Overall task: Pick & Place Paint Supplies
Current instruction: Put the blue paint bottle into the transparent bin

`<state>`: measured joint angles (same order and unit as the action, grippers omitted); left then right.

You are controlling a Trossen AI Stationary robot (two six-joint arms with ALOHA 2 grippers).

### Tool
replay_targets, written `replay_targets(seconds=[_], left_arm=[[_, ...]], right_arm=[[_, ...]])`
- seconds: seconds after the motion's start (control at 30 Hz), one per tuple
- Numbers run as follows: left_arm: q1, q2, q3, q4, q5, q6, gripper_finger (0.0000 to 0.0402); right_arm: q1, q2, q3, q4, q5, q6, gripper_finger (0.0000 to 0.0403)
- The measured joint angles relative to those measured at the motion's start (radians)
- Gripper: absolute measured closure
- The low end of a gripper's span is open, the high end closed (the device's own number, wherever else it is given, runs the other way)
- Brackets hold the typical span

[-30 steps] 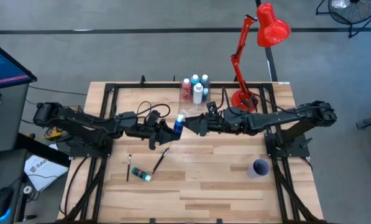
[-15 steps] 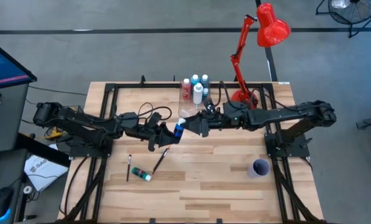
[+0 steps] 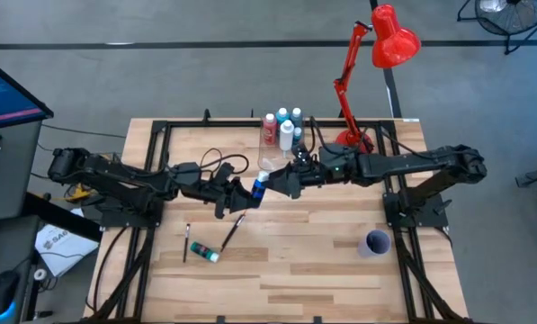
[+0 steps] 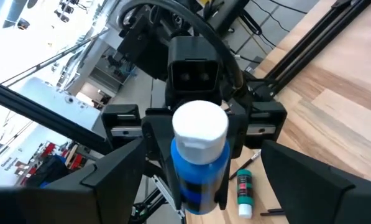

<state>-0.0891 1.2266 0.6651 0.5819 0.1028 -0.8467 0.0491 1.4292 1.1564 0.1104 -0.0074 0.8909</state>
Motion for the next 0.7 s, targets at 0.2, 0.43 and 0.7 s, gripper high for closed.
replay_targets(seconds=[0.2,0.43,0.7], left_arm=[[0.000,0.000,0.000,-0.002,0.000,0.000,0.0275],[0.000,0.000,0.000,-0.007,0.000,0.001,0.0275],[0.006,0.000,0.000,-0.021,-0.006,0.001,0.0275]], right_arm=[[0.022,0.000,0.000,0.000,0.005,0.000,0.0092],[0.006,0.000,0.000,-0.006,0.015,0.000,0.0092],[-0.020,0.000,0.000,-0.006,0.014,-0.008,0.0092]])
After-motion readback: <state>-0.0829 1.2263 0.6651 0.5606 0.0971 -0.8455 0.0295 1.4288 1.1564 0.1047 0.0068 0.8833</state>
